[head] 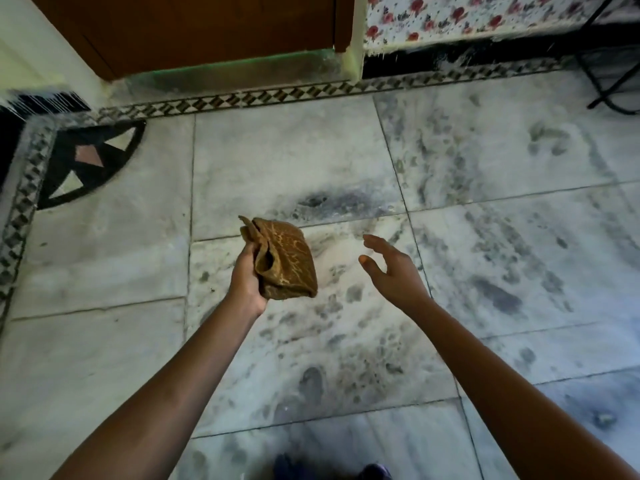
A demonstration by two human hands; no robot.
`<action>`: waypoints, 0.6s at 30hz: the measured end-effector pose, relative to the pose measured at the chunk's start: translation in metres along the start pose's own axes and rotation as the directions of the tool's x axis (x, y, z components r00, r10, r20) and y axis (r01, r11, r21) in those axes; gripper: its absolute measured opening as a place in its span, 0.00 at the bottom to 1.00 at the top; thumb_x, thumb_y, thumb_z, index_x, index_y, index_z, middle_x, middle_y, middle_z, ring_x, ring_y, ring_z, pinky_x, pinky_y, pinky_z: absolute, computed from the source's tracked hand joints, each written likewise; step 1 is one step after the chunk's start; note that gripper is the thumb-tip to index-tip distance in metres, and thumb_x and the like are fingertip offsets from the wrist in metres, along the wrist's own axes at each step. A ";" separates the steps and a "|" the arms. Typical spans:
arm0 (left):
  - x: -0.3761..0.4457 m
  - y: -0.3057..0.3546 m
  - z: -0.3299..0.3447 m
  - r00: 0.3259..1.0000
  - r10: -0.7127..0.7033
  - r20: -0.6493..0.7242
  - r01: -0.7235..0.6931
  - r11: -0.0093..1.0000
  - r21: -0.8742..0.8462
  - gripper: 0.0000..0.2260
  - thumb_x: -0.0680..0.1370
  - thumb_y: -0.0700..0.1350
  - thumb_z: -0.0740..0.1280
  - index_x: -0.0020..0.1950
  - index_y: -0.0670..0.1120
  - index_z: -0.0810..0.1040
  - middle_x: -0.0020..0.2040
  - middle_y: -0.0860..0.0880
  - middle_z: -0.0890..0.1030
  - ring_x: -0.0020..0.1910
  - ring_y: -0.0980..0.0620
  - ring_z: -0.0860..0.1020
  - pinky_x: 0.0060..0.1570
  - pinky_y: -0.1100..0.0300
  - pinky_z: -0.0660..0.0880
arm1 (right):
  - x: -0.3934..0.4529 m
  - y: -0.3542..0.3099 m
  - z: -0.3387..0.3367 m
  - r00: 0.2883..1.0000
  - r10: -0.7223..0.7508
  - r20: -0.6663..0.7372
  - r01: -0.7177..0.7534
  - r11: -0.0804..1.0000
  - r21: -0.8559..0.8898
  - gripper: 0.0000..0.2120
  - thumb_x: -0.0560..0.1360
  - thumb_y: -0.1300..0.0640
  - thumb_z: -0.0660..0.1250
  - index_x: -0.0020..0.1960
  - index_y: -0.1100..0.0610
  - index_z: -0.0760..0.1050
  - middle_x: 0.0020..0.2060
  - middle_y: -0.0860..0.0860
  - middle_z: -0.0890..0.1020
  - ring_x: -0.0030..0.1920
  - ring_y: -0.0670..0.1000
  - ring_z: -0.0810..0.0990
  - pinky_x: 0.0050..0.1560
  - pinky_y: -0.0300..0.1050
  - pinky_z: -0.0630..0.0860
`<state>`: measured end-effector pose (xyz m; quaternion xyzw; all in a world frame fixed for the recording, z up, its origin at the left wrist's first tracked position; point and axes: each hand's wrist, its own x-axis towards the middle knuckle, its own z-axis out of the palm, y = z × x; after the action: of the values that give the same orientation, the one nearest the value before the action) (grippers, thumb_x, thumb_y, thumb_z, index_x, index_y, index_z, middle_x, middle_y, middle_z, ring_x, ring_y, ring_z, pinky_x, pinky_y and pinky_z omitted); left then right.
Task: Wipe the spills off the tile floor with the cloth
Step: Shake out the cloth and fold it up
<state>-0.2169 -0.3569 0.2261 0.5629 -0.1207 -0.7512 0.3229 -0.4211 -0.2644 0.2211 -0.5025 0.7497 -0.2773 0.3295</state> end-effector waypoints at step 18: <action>-0.452 0.259 0.120 0.991 0.123 -0.045 -0.124 0.992 -0.005 0.20 0.79 0.58 0.56 0.50 0.46 0.81 0.48 0.43 0.83 0.50 0.43 0.79 0.46 0.50 0.76 | -0.162 -0.401 -0.263 0.984 -0.173 -0.045 0.178 0.963 0.203 0.18 0.78 0.57 0.62 0.68 0.55 0.68 0.62 0.50 0.77 0.64 0.48 0.73 0.57 0.38 0.70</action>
<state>-0.1663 -0.2950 0.7549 0.5697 -0.1453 -0.7176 0.3735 -0.3504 -0.2278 0.7210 -0.5263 0.6736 -0.3884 0.3441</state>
